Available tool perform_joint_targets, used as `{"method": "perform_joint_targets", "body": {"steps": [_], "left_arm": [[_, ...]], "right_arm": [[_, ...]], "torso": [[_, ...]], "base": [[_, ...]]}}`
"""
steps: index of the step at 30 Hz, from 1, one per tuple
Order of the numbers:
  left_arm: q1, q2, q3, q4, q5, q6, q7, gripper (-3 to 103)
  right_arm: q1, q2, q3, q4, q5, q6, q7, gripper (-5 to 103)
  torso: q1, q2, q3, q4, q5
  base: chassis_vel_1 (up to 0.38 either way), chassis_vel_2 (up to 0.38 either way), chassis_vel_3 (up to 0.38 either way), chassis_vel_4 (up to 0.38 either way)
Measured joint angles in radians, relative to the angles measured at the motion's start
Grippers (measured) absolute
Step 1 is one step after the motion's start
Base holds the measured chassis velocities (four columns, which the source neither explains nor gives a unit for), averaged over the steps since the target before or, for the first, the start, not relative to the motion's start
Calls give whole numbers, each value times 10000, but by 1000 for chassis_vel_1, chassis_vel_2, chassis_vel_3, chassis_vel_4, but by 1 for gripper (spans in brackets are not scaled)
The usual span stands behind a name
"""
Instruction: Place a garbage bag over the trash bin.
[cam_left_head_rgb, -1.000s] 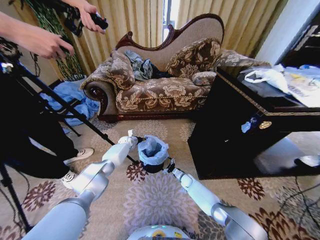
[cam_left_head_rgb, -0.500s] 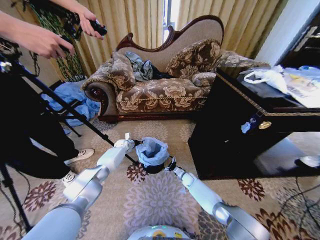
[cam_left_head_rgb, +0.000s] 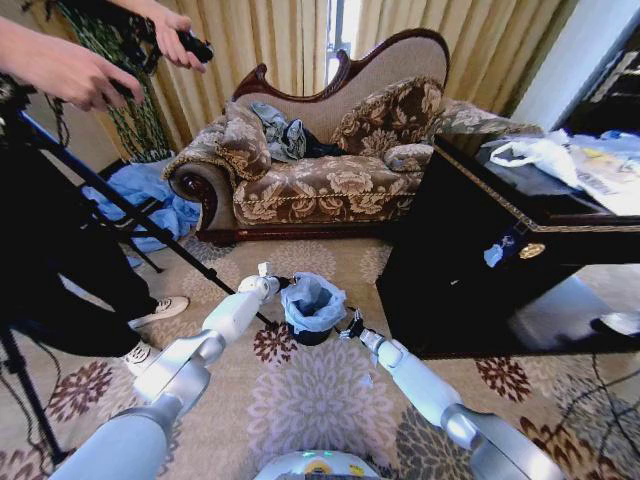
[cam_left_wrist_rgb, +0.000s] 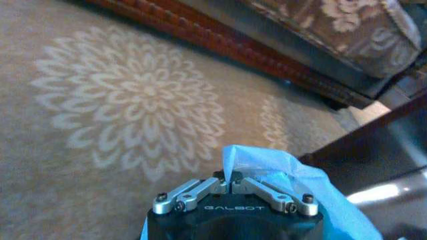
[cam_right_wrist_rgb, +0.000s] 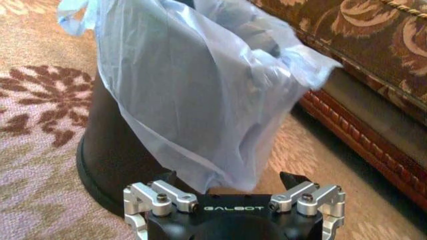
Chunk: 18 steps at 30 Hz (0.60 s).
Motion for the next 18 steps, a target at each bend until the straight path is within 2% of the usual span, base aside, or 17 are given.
{"method": "perform_joint_targets", "body": {"steps": [2,8,13,16,18], "left_arm": [[34,-39,-250,331,168,-127,89,0],[234,-11,-571,315,174,-164,123,0],[521,42,-871,-147,-182,6,-228,0],[673,119,-897,-401,-286,19,-303,0],[691,145,-885,-440,-288,18,-292,0]], "right_arm": [[0,-12,75,57,-73,10,111,100],[36,-215,201,220,-169,231,366,100],[55,-502,506,681,-379,432,723,100],[-36,-852,892,1515,-447,345,1041,100],[-210,-1210,984,2589,-375,-8,1278,100]], "torso": [[0,0,0,0,0],[-2,1,-4,-7,-3],[-1,0,-1,0,-1],[-1,0,-1,2,-1],[0,-1,0,0,-3]], "base": [[0,0,0,0],[0,0,0,0],[0,0,0,0],[0,0,0,0],[0,0,0,0]]}}
